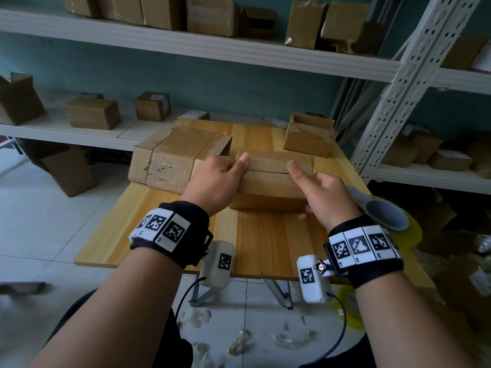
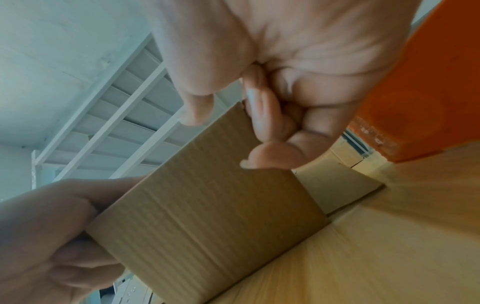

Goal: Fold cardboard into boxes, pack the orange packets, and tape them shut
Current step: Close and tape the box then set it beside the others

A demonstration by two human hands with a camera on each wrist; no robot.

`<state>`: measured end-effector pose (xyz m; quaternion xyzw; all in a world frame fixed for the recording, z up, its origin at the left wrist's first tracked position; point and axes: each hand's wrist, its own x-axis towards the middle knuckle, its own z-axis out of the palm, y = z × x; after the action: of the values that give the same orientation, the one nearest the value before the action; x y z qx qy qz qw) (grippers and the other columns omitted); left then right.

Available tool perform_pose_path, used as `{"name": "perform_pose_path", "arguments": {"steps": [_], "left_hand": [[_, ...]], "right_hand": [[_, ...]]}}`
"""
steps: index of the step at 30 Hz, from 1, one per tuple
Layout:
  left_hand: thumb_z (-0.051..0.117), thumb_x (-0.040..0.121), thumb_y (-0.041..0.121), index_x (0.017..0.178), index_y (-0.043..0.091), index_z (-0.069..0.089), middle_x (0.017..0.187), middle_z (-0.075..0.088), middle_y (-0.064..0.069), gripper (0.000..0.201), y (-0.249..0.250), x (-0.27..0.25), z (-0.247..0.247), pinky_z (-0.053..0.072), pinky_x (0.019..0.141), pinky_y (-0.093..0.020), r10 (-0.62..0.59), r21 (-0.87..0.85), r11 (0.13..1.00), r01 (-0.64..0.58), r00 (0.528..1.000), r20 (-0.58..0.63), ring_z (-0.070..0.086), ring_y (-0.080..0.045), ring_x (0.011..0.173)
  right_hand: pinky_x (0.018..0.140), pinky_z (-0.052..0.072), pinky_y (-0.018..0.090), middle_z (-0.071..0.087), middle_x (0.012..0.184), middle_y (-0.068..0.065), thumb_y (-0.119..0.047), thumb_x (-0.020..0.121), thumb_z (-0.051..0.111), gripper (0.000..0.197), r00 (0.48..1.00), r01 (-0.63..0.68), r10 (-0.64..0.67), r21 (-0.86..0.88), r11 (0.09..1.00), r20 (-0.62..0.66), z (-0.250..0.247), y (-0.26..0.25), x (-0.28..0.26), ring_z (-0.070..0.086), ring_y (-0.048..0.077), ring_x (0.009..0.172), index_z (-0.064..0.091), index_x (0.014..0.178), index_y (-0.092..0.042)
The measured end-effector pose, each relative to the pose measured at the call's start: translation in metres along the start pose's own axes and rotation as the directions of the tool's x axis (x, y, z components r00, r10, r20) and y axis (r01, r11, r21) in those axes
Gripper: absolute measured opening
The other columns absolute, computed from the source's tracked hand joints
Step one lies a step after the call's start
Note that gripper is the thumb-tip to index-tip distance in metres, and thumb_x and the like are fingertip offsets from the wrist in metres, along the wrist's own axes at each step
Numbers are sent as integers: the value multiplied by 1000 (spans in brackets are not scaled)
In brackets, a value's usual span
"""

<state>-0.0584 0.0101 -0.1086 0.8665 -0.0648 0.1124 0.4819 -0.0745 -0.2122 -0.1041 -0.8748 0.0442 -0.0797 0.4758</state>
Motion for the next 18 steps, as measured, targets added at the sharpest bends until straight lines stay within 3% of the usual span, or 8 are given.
{"name": "perform_pose_path", "arguments": {"steps": [2,4,6,8,11,15,18], "left_hand": [[45,109,56,70,12,57,60,46,0,60,-1,0,1,37,57,-35,1,-21,1000,-2,1000,-11,45,-18,55],[45,109,55,72,6,61,61,47,-1,64,0,0,3,37,59,-36,-12,-38,999,11,1000,-24,46,-19,57],[45,108,57,79,0,66,66,50,-3,67,1,0,5,39,61,-35,-39,-53,998,38,999,-35,49,-19,61],[49,106,58,75,7,64,67,50,-1,62,2,-1,5,39,60,-31,-61,-82,995,58,997,-37,49,-16,62],[58,99,67,73,16,53,65,43,0,57,1,-1,3,35,55,-27,-41,-54,998,40,999,-23,43,-14,58],[56,101,65,71,14,54,62,43,-1,59,-1,1,0,35,54,-31,-11,-20,1000,11,1000,4,43,-16,55],[48,106,61,67,15,56,60,47,1,61,1,-1,2,38,55,-32,-14,5,1000,14,1000,-10,46,-17,53]], "right_hand": [[65,66,52,48,67,3,-80,81,67,70,1000,-15,15,21,1000,-17,3,1,-1,56,4,39,57,83,-11],[53,63,37,50,67,5,-76,83,68,66,999,12,-12,7,1000,-44,3,2,-1,57,8,45,56,80,-11],[42,51,20,51,64,7,-72,88,65,63,997,61,-62,-33,998,-55,0,1,0,57,15,52,56,77,-10],[39,45,16,52,59,6,-67,93,62,61,995,86,-88,-39,995,-51,-2,1,0,57,18,53,55,72,-11],[40,46,17,51,59,5,-60,99,59,58,994,101,-102,-18,995,-35,-1,2,1,58,18,54,56,71,-10],[41,48,18,52,64,9,-57,103,55,56,994,111,-111,-19,994,3,-5,1,1,58,20,57,58,77,-7],[50,59,33,50,63,5,-63,101,52,58,996,93,-93,-39,995,19,-6,1,2,56,18,57,57,78,-10]]}}
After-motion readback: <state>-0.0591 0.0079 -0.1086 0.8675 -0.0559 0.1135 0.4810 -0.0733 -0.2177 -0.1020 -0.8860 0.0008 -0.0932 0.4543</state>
